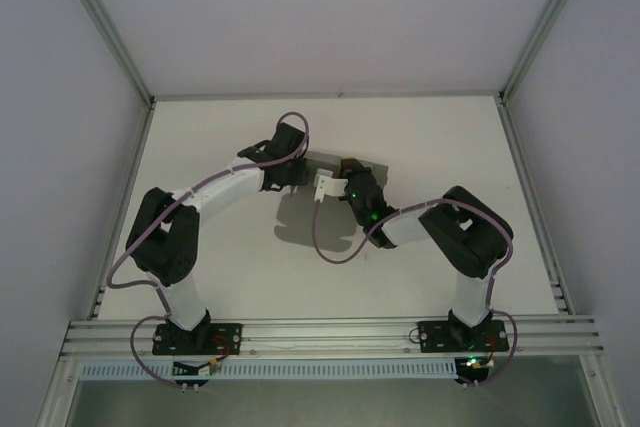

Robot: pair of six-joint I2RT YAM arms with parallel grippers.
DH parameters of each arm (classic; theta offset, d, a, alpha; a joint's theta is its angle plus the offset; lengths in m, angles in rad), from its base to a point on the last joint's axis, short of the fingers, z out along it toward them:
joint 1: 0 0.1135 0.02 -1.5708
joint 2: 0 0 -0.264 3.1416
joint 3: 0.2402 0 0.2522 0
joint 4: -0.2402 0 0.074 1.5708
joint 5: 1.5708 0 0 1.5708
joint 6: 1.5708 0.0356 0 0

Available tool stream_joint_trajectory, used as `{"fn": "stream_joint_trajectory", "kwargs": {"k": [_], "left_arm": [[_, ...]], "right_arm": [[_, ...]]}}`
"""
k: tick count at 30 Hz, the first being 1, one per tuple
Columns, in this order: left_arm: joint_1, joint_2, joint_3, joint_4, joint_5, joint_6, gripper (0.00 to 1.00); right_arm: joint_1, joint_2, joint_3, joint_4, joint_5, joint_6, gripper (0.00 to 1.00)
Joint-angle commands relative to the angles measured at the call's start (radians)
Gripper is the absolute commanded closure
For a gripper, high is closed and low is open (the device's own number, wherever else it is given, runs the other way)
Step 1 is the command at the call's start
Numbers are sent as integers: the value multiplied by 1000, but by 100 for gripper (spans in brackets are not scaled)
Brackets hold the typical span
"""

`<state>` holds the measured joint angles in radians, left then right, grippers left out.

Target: Assemble paper box

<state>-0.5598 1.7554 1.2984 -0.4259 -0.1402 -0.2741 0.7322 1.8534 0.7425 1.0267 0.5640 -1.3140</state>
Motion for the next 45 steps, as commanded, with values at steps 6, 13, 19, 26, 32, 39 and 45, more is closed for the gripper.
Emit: {"fn": "stream_joint_trajectory", "kwargs": {"k": [6,13,19,26,32,39,45], "left_arm": [[54,-181,-36,-57,43,3,13],[164,-201,12,-149,-18,-15,0],[324,-110,80,-143,32,-58,0],[403,103,179,-80,134,17,0],[403,143,118,104,432,95,17],[388,28,-99,283,639,121,43],[312,-78,-245,359,628,141,50]], "right_arm": [[-8,18,-42,202,-17,-120,100],[-8,19,-17,231,-64,-197,100],[-7,66,4,247,-126,-304,100],[-9,115,68,276,-131,-374,98],[-14,132,63,250,-127,-369,98],[-20,145,62,231,-107,-352,98],[-20,147,68,233,-104,-342,98]]}}
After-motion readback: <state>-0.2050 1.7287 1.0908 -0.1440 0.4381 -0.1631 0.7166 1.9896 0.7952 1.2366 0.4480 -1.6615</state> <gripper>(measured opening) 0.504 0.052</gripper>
